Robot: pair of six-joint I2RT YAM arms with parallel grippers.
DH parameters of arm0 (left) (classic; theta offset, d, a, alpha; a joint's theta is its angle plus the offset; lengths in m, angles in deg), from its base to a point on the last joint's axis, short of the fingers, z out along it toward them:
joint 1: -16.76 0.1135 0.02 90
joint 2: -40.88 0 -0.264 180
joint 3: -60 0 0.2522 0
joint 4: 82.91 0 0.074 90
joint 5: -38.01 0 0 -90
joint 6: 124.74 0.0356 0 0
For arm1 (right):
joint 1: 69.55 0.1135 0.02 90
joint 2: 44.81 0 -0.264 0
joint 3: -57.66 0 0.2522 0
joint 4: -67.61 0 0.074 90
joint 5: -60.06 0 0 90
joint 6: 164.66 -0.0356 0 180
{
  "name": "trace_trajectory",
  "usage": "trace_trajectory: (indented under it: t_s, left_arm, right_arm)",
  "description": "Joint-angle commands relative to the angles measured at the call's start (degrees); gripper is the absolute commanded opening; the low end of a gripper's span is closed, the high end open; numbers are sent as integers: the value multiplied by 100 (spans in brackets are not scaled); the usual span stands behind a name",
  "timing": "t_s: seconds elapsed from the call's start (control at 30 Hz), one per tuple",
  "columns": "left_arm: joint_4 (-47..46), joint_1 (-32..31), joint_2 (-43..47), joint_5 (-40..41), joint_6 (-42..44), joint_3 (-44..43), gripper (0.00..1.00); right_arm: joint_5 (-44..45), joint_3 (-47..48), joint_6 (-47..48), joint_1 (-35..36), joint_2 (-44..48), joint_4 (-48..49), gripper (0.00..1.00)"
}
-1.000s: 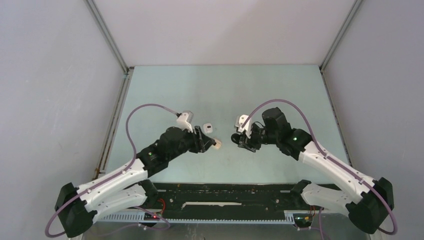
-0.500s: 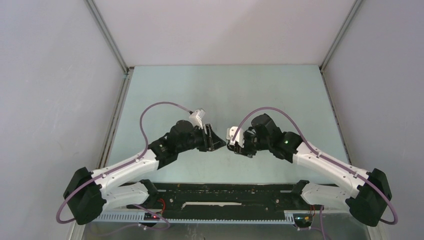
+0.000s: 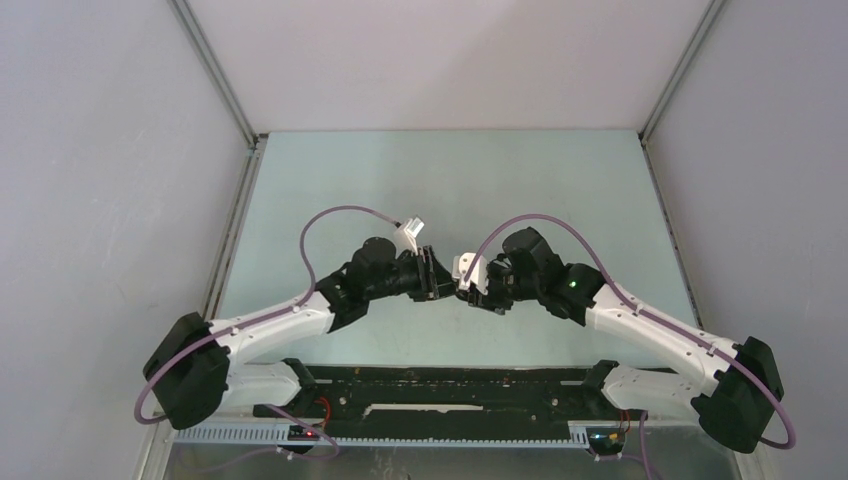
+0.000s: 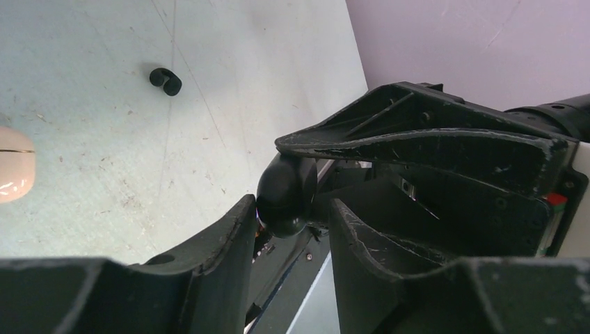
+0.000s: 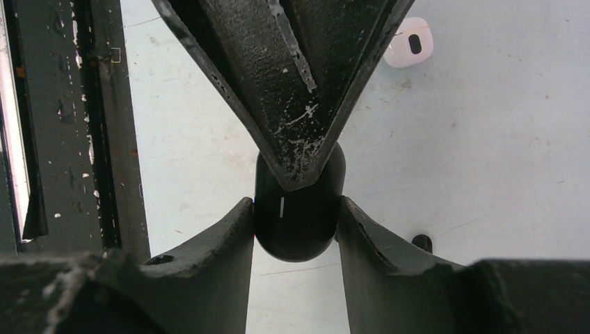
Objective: Insert the wireless bluetooth earbuds into the charging case
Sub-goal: Pass from the right arm to the left
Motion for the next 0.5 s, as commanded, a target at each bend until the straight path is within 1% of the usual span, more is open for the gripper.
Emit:
trace_trajectory:
  t_s: [0.0,0.23,0.4,0.47]
  left_arm:
    - [-335,-38,-121,-227,-234,4,45]
    - [-435,-51,-311,-310,-266,28,38]
    - [-652,-50,-429,-409,-269,86,27]
    - [-767,-47,-478,-462,-165,136,23]
  right_arm:
    - [103,60,14,30,53,244,28]
    - [63,56,-5,16,95,236,28]
    - [49,34,-17,11,91,267,29]
    - [18,35,-50,-2,93,275,31]
